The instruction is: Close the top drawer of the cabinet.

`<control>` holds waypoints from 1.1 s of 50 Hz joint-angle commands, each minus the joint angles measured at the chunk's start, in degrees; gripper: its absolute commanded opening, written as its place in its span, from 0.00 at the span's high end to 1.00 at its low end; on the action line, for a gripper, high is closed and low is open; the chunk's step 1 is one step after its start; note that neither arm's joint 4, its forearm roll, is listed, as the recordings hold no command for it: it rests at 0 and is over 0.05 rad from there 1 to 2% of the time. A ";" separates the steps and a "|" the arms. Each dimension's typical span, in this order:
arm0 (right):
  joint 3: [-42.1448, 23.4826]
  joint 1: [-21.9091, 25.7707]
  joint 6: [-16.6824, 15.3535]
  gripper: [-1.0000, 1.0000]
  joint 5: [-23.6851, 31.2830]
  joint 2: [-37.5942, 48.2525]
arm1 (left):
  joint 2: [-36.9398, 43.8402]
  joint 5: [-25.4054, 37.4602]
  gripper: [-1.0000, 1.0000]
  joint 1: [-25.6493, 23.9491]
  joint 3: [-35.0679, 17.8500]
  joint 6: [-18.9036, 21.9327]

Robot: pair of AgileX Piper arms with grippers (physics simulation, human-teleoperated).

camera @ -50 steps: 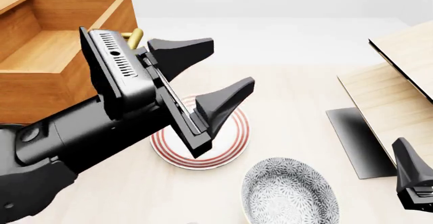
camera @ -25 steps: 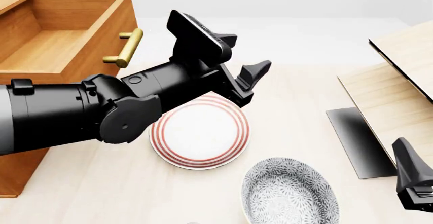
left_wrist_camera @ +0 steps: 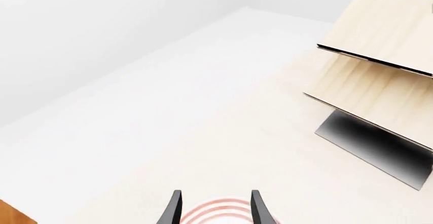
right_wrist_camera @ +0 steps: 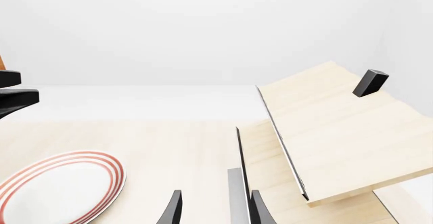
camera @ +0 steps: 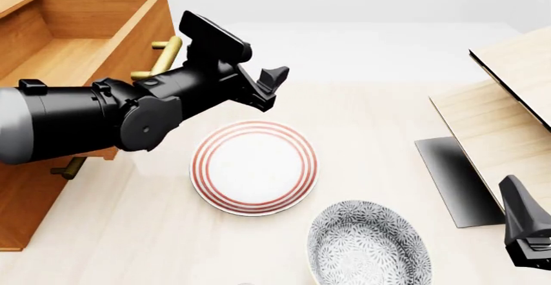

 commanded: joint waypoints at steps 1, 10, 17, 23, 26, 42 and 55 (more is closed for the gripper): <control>0.00 0.00 0.00 0.00 0.00 0.01 | -0.69 0.69 0.00 5.72 2.53 0.59; 0.00 0.00 0.00 0.00 0.00 -0.01 | -1.93 0.72 0.00 9.32 4.85 1.07; 0.00 -0.01 0.00 0.00 0.00 -0.02 | -1.67 1.19 0.00 11.43 4.70 1.36; 0.00 -0.01 0.00 0.00 0.00 0.00 | -2.14 1.41 0.00 13.83 4.99 1.85; 0.00 0.00 0.01 0.00 0.00 -0.01 | -2.45 1.07 0.00 15.69 6.11 2.11; 0.00 0.00 -0.01 0.00 0.00 -0.01 | -7.36 1.56 0.00 24.09 10.27 2.37; 0.00 -0.01 0.01 0.00 0.00 0.00 | -11.19 1.99 0.00 30.66 13.60 2.58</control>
